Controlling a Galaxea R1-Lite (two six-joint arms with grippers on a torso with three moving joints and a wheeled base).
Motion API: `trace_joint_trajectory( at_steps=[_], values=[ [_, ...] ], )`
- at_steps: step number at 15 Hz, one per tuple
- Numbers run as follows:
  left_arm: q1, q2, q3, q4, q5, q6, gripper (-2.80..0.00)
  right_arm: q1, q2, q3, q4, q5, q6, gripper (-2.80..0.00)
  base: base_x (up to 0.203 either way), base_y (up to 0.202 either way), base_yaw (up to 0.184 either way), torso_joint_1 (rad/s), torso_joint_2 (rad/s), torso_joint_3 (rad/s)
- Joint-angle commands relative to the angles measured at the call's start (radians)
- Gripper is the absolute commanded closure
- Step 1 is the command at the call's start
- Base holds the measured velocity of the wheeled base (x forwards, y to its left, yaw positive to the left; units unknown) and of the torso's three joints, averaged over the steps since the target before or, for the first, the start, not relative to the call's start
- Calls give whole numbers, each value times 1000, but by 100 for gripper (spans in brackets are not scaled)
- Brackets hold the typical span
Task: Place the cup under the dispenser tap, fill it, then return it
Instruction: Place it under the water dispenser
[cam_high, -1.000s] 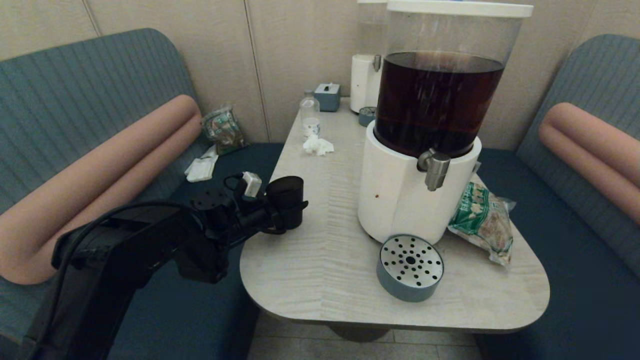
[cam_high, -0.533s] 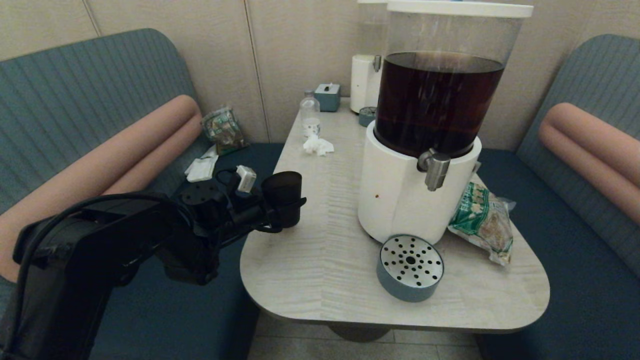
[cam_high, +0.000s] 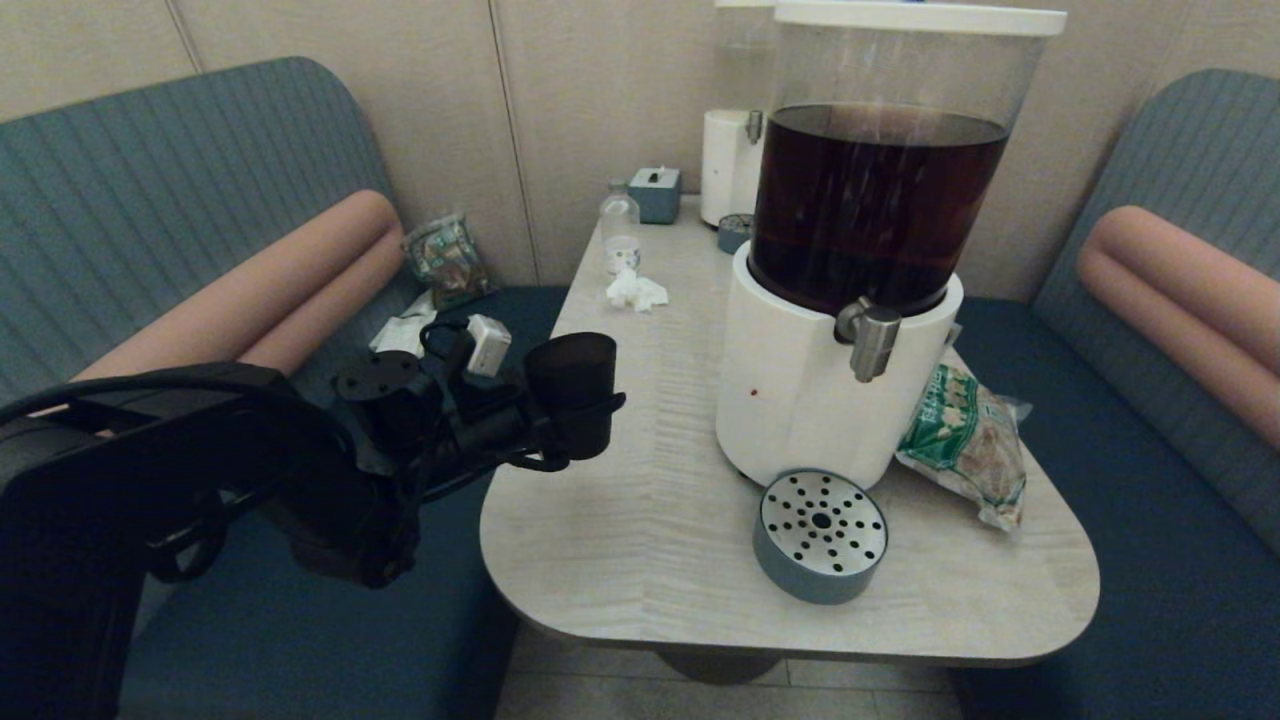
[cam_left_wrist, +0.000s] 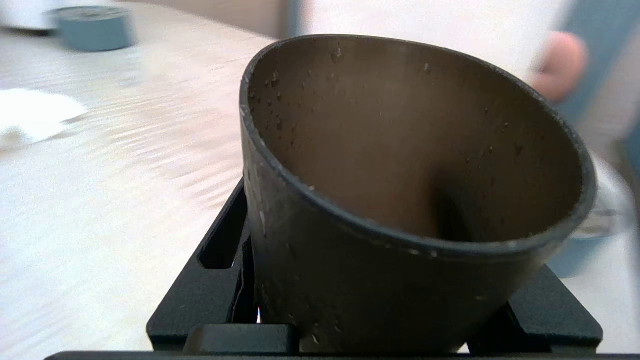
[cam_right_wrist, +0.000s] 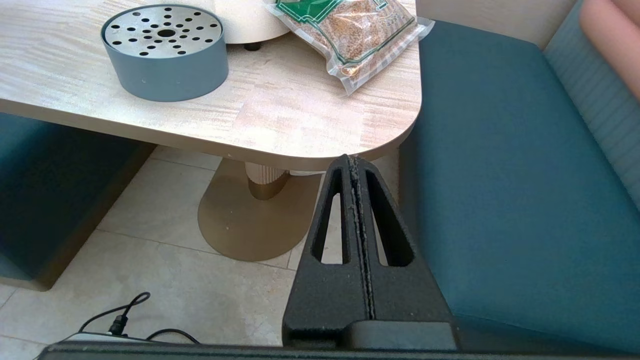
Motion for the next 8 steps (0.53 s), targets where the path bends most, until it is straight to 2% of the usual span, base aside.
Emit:
trace_joint_trajectory(
  at_steps=[1, 4, 8],
  values=[
    [-66, -68, 50, -8, 11, -4, 0, 0, -2, 0, 0, -1, -1, 0, 0, 0, 0, 0, 0, 0],
    [-150, -86, 76, -8, 24, -9, 0, 0, -2, 0, 0, 1, -1, 0, 0, 0, 0, 0, 0, 0],
    [-235, -44, 56, -8, 80, -16, 0, 0, -2, 0, 0, 1, -1, 0, 0, 0, 0, 0, 0, 0]
  ],
)
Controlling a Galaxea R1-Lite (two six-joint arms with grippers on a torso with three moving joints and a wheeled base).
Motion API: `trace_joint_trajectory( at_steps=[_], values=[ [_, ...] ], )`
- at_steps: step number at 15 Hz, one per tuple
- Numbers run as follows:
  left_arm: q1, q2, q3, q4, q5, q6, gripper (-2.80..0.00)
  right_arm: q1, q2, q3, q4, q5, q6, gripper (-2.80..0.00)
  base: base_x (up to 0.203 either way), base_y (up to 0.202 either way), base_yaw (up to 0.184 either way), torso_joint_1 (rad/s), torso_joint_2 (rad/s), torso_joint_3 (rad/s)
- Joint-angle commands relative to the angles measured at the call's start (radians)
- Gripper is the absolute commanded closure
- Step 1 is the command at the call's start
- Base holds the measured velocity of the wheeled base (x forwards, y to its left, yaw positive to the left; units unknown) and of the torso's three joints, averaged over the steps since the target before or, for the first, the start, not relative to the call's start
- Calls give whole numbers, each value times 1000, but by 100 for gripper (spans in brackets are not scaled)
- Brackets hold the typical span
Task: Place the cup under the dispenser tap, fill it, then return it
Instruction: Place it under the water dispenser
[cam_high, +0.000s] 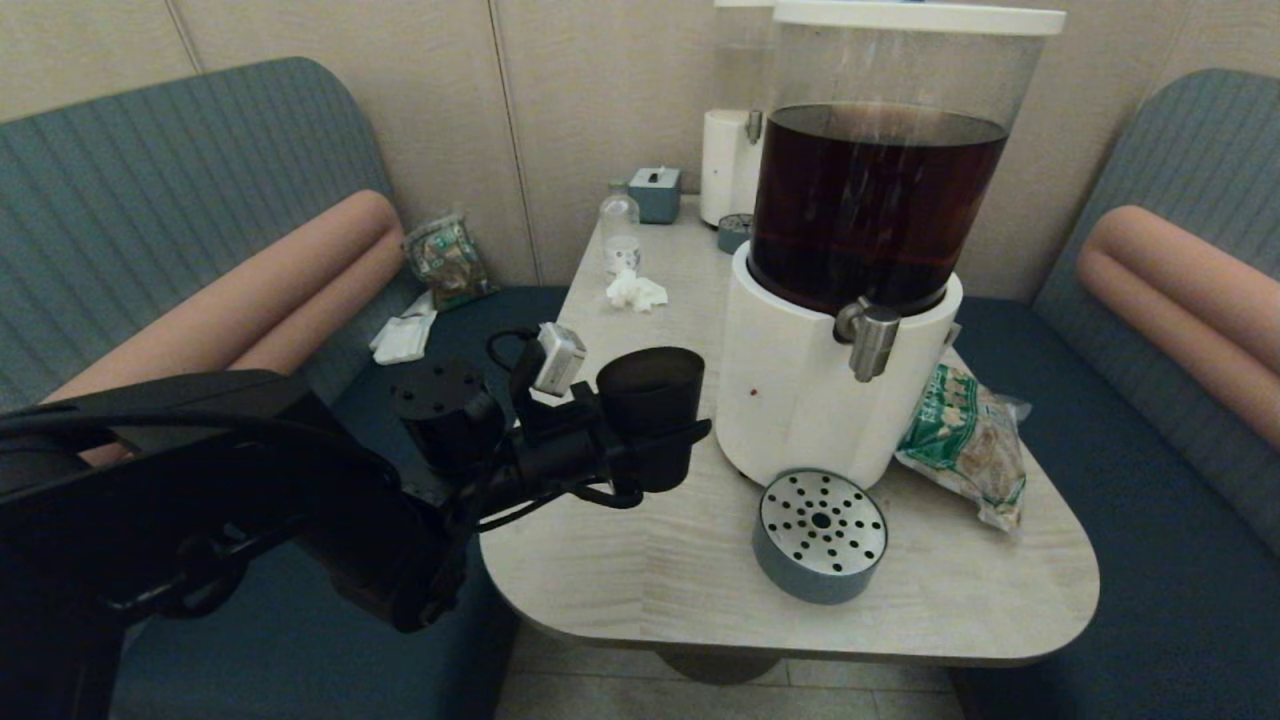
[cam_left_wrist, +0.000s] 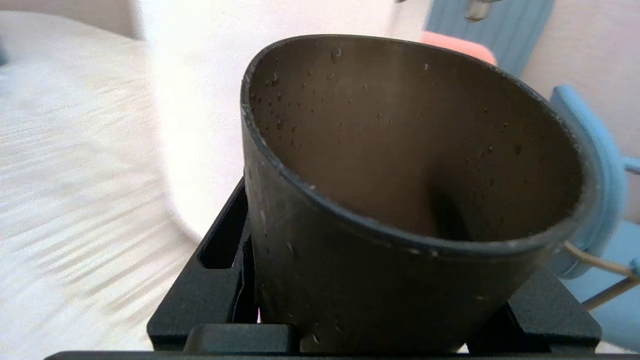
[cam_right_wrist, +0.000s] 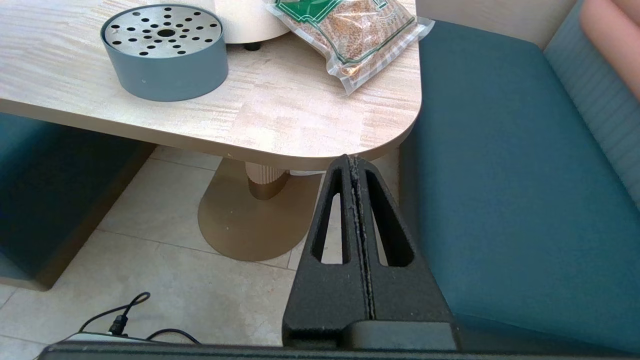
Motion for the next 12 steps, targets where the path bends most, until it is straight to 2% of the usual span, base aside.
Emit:
trace_joint_trajectory(
  at_steps=[1, 8, 10, 12],
  values=[
    [-46, 38, -21, -8, 15, -5, 0, 0, -2, 0, 0, 0, -1, 0, 0, 0, 0, 0, 0, 0],
    [-158, 145, -200, -8, 69, -39, 0, 0, -2, 0, 0, 0, -1, 0, 0, 0, 0, 0, 0, 0],
    [-183, 197, -281, -8, 76, -54, 0, 0, -2, 0, 0, 0, -1, 0, 0, 0, 0, 0, 0, 0],
    [-208, 256, -373, -8, 112, -63, 0, 0, -2, 0, 0, 0, -1, 0, 0, 0, 0, 0, 0, 0]
  ],
)
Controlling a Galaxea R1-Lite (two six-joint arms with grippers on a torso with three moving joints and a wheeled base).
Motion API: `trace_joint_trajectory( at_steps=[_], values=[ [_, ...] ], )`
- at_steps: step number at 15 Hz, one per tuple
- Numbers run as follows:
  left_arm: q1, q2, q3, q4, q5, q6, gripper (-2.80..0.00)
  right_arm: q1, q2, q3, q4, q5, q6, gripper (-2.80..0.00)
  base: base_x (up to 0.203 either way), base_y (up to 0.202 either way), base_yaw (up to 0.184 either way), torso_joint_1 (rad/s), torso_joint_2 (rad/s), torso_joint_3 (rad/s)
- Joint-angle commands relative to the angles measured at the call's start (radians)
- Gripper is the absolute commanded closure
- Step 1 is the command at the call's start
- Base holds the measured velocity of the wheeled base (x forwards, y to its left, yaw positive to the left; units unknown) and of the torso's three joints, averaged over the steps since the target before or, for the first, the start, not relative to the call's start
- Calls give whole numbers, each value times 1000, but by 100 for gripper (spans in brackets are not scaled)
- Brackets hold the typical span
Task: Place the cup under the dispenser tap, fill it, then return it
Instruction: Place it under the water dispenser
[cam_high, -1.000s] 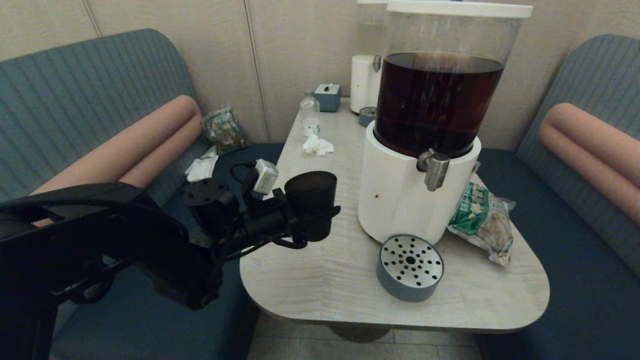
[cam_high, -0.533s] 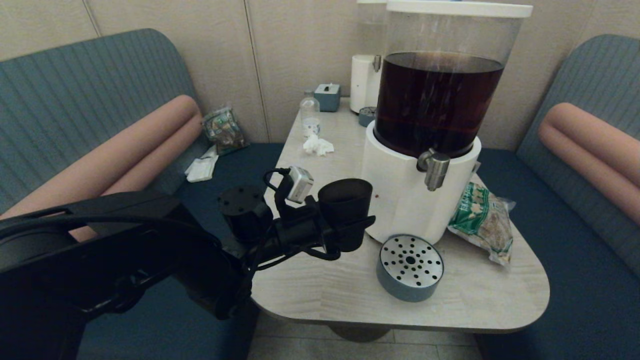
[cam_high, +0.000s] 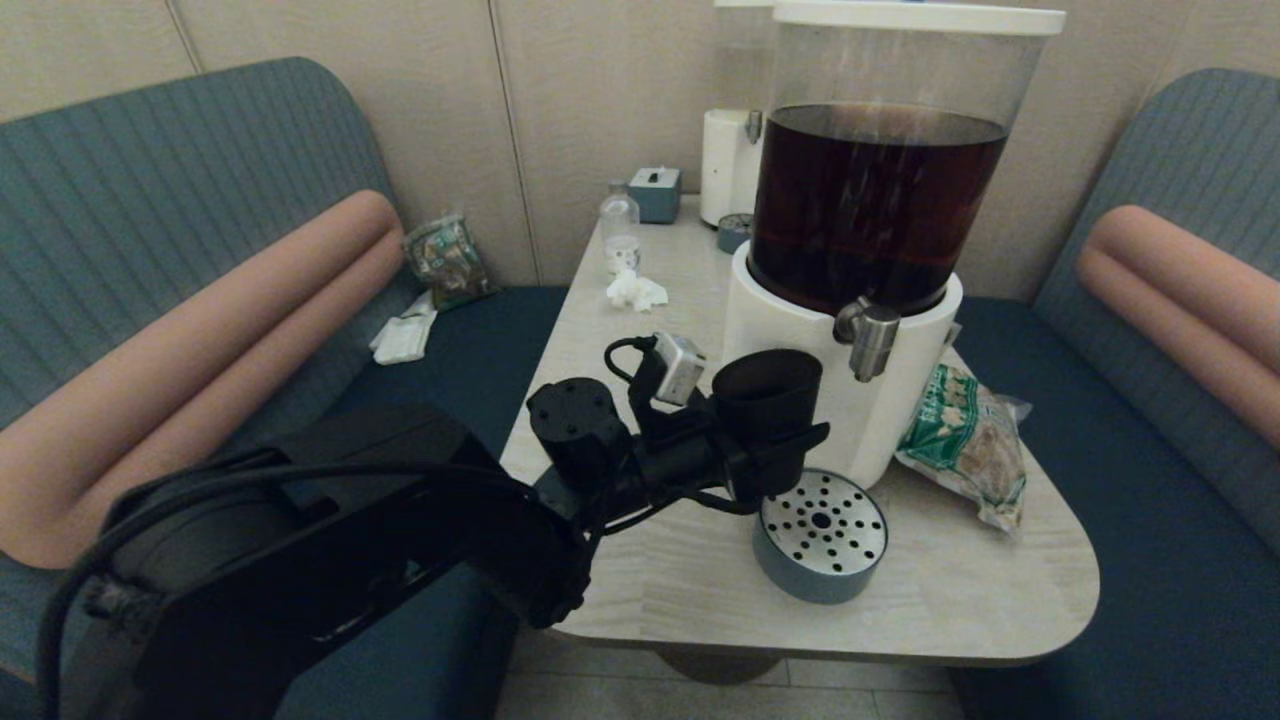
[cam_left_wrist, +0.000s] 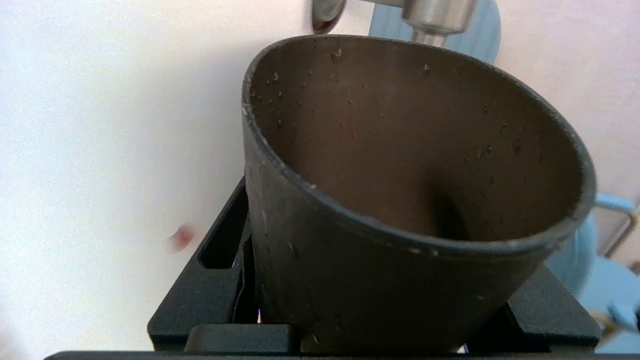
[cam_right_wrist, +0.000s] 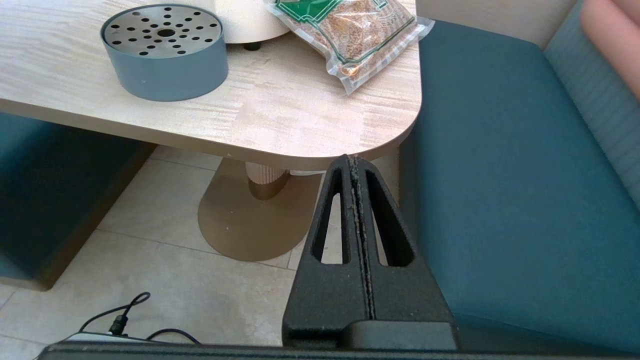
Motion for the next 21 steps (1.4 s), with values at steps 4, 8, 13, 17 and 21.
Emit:
trace_joint_trajectory(
  at_steps=[4, 8, 13, 17, 21],
  values=[
    [-41, 124, -132, -8, 25, -9, 0, 0, -2, 0, 0, 0, -1, 0, 0, 0, 0, 0, 0, 0],
    [-43, 161, -148, -8, 25, -11, 0, 0, -2, 0, 0, 0, -1, 0, 0, 0, 0, 0, 0, 0],
    [-47, 188, -163, -8, 25, -11, 0, 0, -2, 0, 0, -1, -1, 0, 0, 0, 0, 0, 0, 0],
    [-54, 190, -162, -8, 25, -11, 0, 0, -2, 0, 0, 0, -1, 0, 0, 0, 0, 0, 0, 0],
    [-54, 190, -150, -8, 25, -9, 0, 0, -2, 0, 0, 0, -1, 0, 0, 0, 0, 0, 0, 0]
  ],
)
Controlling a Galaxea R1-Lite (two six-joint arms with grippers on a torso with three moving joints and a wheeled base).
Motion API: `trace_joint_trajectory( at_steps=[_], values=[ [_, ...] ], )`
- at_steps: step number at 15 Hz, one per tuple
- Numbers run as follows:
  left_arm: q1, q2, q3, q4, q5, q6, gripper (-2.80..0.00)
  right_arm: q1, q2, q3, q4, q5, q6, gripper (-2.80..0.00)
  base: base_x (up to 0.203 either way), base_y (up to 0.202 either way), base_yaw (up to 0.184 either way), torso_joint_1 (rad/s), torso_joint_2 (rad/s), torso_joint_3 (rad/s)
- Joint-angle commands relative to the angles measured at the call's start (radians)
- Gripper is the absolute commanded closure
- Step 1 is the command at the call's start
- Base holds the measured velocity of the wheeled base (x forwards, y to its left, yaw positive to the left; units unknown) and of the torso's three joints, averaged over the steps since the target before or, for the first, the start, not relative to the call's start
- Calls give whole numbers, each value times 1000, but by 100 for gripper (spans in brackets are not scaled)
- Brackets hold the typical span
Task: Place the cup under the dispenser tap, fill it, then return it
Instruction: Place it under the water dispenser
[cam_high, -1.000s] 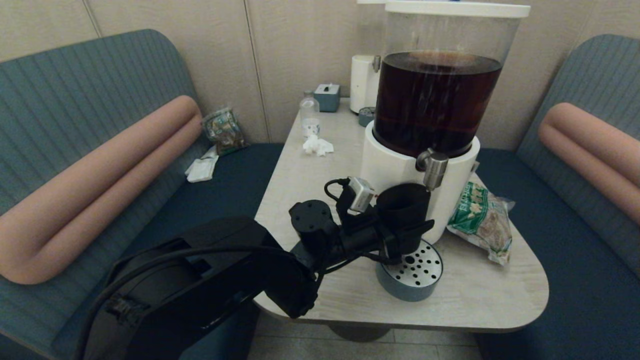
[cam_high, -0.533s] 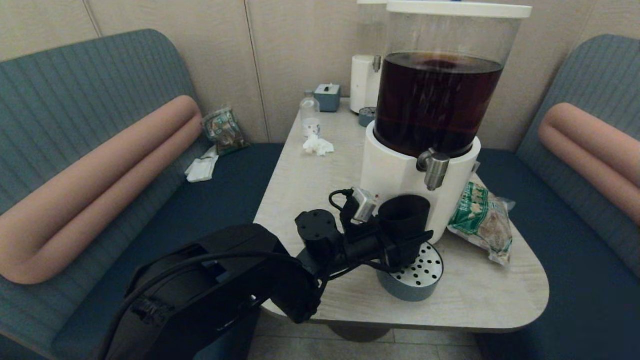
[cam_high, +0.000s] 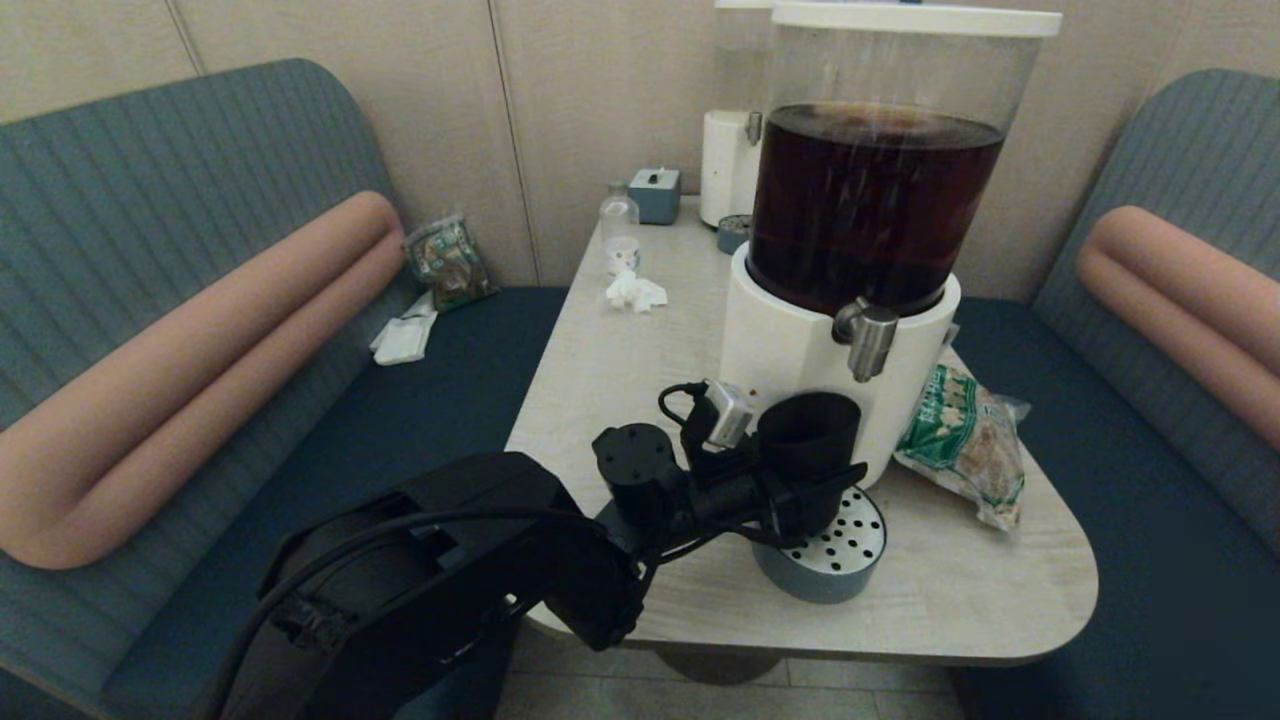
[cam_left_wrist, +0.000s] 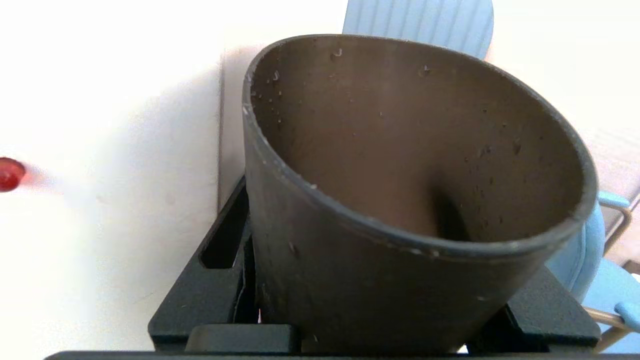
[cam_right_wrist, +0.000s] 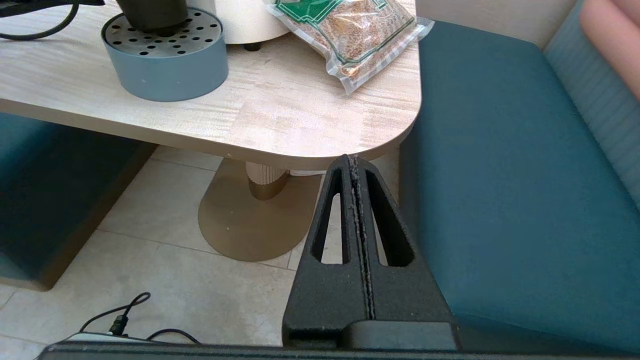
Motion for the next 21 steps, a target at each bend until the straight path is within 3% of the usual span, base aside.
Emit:
trace_joint_trajectory(
  at_steps=[1, 2, 3, 21],
  values=[
    [0, 5, 5, -5, -4, -2, 0, 0, -2, 0, 0, 0, -1, 0, 0, 0, 0, 0, 0, 0],
    [-2, 5, 3, -5, -4, -2, 0, 0, -2, 0, 0, 0, -1, 0, 0, 0, 0, 0, 0, 0],
    [-2, 5, 3, -5, -4, -2, -280, 0, -2, 0, 0, 0, -1, 0, 0, 0, 0, 0, 0, 0],
    [-14, -10, 20, -5, -4, 0, -280, 0, -2, 0, 0, 0, -1, 0, 0, 0, 0, 0, 0, 0]
  ],
)
